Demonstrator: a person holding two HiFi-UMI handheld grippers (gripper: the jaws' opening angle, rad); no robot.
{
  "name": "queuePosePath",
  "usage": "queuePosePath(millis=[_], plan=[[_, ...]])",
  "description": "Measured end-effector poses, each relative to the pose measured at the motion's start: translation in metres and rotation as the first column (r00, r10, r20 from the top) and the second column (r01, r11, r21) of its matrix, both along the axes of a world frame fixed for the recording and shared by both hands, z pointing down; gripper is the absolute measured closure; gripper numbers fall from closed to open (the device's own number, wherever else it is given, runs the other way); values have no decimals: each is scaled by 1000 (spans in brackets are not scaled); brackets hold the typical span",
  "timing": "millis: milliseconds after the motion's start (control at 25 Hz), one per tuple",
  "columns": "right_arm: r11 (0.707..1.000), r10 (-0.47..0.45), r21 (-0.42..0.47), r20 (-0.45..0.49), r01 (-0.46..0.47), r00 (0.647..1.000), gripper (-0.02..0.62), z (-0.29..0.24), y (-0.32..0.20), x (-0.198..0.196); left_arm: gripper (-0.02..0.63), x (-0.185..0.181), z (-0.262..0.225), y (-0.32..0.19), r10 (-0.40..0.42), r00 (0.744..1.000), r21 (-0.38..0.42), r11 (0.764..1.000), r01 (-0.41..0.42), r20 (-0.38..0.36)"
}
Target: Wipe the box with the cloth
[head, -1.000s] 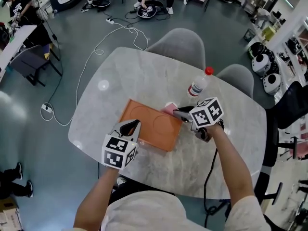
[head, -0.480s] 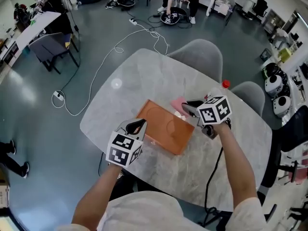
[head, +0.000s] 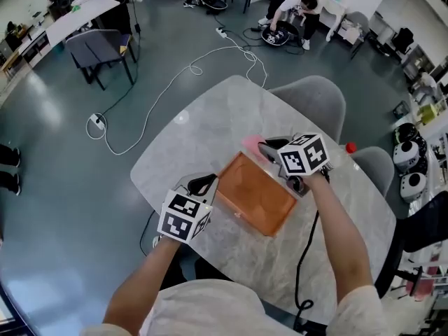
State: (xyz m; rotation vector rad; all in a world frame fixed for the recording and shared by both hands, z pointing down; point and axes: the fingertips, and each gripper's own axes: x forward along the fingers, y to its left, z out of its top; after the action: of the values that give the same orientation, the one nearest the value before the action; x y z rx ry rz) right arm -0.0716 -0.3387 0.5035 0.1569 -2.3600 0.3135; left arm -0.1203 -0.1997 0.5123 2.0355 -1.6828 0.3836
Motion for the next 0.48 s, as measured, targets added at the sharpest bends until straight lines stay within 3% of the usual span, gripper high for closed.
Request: queuePosePath(millis=[480], plan=[[996, -91, 8, -71, 92, 993, 577, 18, 8, -94, 591, -55, 14, 11, -44, 998, -7, 999, 44, -44]])
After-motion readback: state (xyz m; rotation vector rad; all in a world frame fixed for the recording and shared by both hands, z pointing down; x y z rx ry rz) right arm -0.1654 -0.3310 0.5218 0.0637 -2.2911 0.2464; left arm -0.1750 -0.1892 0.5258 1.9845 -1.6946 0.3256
